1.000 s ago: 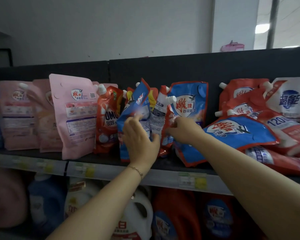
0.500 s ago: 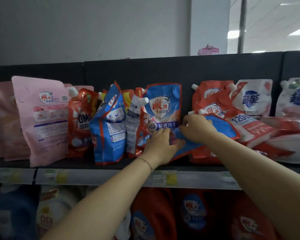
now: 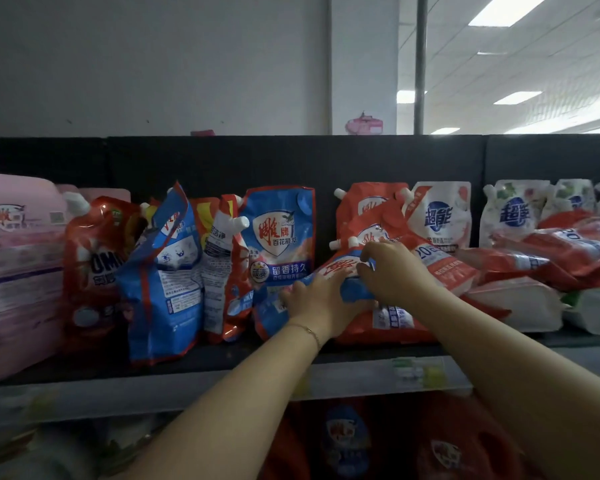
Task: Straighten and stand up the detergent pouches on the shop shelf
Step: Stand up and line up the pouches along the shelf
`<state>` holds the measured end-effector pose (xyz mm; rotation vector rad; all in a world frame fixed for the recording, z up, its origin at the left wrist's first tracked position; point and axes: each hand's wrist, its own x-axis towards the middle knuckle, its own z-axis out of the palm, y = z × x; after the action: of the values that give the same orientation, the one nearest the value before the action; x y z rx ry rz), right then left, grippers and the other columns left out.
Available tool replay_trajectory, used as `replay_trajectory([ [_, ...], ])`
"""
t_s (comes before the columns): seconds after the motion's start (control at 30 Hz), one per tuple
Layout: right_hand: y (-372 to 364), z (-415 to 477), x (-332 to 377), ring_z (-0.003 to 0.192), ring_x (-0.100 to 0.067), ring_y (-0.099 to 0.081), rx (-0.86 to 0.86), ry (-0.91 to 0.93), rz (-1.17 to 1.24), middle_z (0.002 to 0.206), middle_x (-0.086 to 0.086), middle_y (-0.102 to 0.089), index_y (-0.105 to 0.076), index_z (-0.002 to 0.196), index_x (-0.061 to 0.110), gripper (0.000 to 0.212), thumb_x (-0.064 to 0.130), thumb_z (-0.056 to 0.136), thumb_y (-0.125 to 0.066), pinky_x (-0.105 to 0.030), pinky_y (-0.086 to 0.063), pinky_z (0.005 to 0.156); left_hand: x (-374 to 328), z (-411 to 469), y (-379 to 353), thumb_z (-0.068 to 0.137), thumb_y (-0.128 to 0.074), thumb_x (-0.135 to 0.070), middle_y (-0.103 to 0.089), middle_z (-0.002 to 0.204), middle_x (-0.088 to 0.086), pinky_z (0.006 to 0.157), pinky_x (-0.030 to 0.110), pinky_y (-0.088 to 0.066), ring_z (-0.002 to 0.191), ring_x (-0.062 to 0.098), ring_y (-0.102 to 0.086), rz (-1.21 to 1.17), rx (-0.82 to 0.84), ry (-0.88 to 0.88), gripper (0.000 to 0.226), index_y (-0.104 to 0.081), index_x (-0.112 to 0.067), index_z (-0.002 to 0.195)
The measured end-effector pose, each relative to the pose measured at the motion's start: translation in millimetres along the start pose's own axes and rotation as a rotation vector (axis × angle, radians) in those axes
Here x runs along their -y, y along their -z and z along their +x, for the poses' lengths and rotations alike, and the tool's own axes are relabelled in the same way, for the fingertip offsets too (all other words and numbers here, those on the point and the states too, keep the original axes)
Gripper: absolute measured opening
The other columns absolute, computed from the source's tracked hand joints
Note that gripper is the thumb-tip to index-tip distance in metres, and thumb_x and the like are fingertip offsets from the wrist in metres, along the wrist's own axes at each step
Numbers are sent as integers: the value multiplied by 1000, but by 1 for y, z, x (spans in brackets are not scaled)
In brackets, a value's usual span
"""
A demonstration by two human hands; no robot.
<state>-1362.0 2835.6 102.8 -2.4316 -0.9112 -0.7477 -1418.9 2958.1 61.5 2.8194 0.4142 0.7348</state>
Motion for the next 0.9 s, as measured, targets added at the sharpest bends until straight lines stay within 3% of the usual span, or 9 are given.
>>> replay_trajectory([
  [0.1,-1,-2,0,113,-27,-49,-48,8,30,118,-7,-58,-62,113,13,25,25,94,-52,-46,-41,97,3,4,-4,86,-38,-75,-62,124,3,98,52,-38,113,39,-55,92,-68,21,54,-51,-41,126],
  [0.2,0,-3,3,120,-29,-43,-97,33,59,125,-7,-55,-60,119,13,28,23,94,-53,-45,-38,100,11,11,-3,96,-39,-56,-66,114,8,90,45,-47,104,35,-61,3,-183,54,40,-60,-29,117],
  [0.33,-6,-4,7,122,-32,-40,-262,114,104,131,-12,-49,-55,125,9,36,18,90,-58,-47,-37,99,29,15,0,94,-28,-69,-69,93,5,72,38,-51,84,28,-65,-196,-307,88,61,-65,-24,110],
  [0.47,-12,-7,17,117,-31,-45,-380,154,204,131,-13,-47,-44,129,7,42,18,90,-57,-48,-41,95,41,6,21,95,-36,-61,-54,68,-1,54,30,-36,60,16,-49,-557,-467,193,54,-51,-11,80],
  [0.53,-17,-7,26,110,-30,-51,-312,148,283,126,-12,-51,-42,127,9,40,18,90,-57,-47,-45,90,54,6,33,96,-38,-56,-48,62,0,47,30,-27,56,17,-46,-708,-540,285,52,-44,-13,68],
  [0.6,-24,-6,37,100,-29,-57,-124,129,335,117,-9,-58,-42,123,14,40,27,90,-61,-46,-49,84,66,6,40,97,-36,-57,-48,59,4,47,30,-26,60,27,-51,-744,-557,310,56,-45,-11,67],
  [0.73,-43,-7,70,91,-21,-60,381,130,171,107,-1,-61,-49,112,17,56,59,80,-67,-38,-51,78,76,-2,37,94,-38,-61,-66,83,11,63,30,-41,80,31,-63,-628,-534,192,58,-62,-8,96],
  [0.8,-55,-8,84,89,-20,-56,419,168,25,110,-3,-60,-50,102,16,54,61,79,-66,-35,-48,76,74,-9,38,96,-41,-56,-68,87,6,65,30,-43,83,27,-64,-603,-548,137,48,-62,-13,100],
  [0.9,-66,-6,96,96,-25,-58,341,171,-57,110,-3,-60,-50,100,18,51,63,81,-62,-42,-48,88,72,-18,46,99,-44,-46,-68,102,1,70,28,-44,89,18,-62,-568,-564,83,36,-57,-17,115],
])
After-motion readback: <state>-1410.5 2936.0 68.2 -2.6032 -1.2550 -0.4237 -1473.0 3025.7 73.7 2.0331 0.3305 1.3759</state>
